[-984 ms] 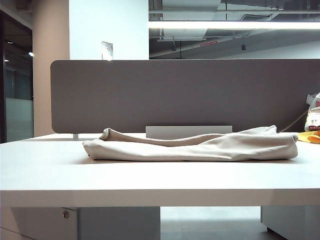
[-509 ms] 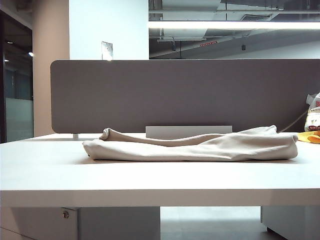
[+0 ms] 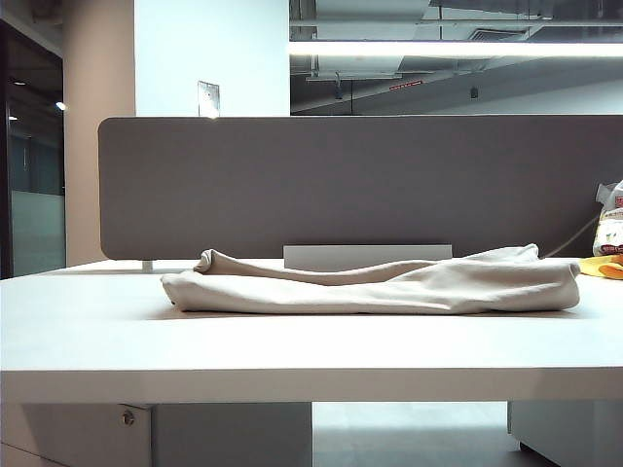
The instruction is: Fold the bottom side of the T-shirt horizontally towards the center, about one-third of the way, then fold the sleeve back towards the center, creating a straight line along the edge of the T-shirt, and finally fold the bottom of the T-shirt up towards the top, creating a neat rectangle.
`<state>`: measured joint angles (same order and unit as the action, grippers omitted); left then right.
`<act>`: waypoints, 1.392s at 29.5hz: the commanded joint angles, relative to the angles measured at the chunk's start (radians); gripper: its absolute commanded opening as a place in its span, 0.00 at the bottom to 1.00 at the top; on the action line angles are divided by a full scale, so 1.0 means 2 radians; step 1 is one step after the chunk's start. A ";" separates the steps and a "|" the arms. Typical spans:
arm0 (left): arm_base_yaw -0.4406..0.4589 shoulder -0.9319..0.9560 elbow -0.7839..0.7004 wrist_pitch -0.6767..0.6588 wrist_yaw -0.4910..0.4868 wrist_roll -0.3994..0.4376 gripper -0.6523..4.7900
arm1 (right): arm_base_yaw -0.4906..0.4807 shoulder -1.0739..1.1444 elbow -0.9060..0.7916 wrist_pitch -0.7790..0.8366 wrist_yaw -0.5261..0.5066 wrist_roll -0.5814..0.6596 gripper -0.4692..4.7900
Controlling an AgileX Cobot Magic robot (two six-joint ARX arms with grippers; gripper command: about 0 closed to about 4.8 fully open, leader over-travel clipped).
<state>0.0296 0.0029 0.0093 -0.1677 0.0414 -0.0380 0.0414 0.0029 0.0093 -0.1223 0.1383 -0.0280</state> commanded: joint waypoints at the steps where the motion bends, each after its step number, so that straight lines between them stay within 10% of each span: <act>1: 0.000 0.000 -0.001 -0.007 0.000 0.002 0.22 | 0.001 0.000 -0.002 0.004 0.001 -0.003 0.08; 41: 0.000 0.000 -0.001 -0.007 0.000 0.002 0.22 | 0.001 0.000 -0.002 0.016 -0.001 -0.007 0.08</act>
<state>0.0296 0.0029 0.0090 -0.1677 0.0410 -0.0380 0.0425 0.0029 0.0093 -0.1101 0.1364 -0.0395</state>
